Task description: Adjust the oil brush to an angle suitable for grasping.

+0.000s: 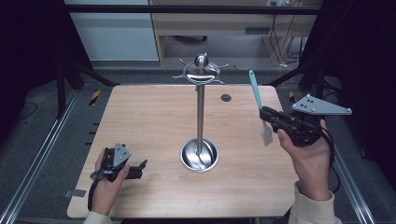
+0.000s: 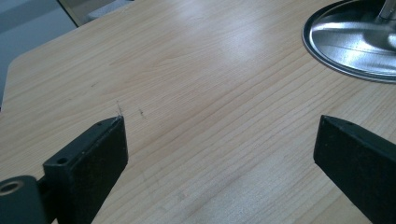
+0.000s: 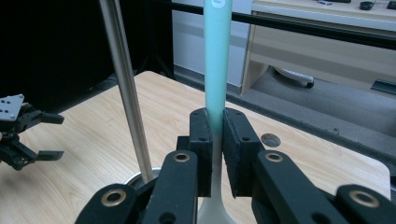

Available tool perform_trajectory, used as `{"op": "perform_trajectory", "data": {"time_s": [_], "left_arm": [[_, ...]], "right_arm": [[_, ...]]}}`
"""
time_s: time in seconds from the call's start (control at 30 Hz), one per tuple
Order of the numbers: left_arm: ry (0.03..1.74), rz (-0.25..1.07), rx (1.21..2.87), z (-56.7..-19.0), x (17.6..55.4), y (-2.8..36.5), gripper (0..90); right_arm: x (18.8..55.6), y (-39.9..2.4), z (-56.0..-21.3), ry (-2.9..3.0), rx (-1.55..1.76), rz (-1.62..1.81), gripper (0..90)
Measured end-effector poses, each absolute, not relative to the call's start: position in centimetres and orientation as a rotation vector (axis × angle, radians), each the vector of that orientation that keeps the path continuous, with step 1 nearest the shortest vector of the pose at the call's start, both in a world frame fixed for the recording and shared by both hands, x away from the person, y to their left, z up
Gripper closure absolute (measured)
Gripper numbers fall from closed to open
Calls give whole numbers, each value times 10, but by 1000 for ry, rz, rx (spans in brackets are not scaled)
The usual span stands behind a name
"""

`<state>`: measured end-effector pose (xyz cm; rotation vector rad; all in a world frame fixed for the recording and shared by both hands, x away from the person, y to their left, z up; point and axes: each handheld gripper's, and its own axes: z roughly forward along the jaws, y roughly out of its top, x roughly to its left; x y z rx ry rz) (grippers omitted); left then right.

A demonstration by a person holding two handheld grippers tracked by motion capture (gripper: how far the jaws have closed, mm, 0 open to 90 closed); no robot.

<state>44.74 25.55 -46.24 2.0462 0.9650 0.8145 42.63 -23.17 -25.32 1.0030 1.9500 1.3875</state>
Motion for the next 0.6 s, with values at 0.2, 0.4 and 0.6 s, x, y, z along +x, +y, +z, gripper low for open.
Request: {"op": "perform_trajectory", "data": {"time_s": [0.2,0.4,0.6], "left_arm": [[964,817,2048,-462,447,255,26],[966,818,2049,-462,447,255,26],[966,815,2052,-463,447,255,26]], "right_arm": [[423,-233,-251,1941,993,1406,826],[420,-228,-248,1953,961,1427,826],[418,-224,-247,1960,938,1436,826]]}}
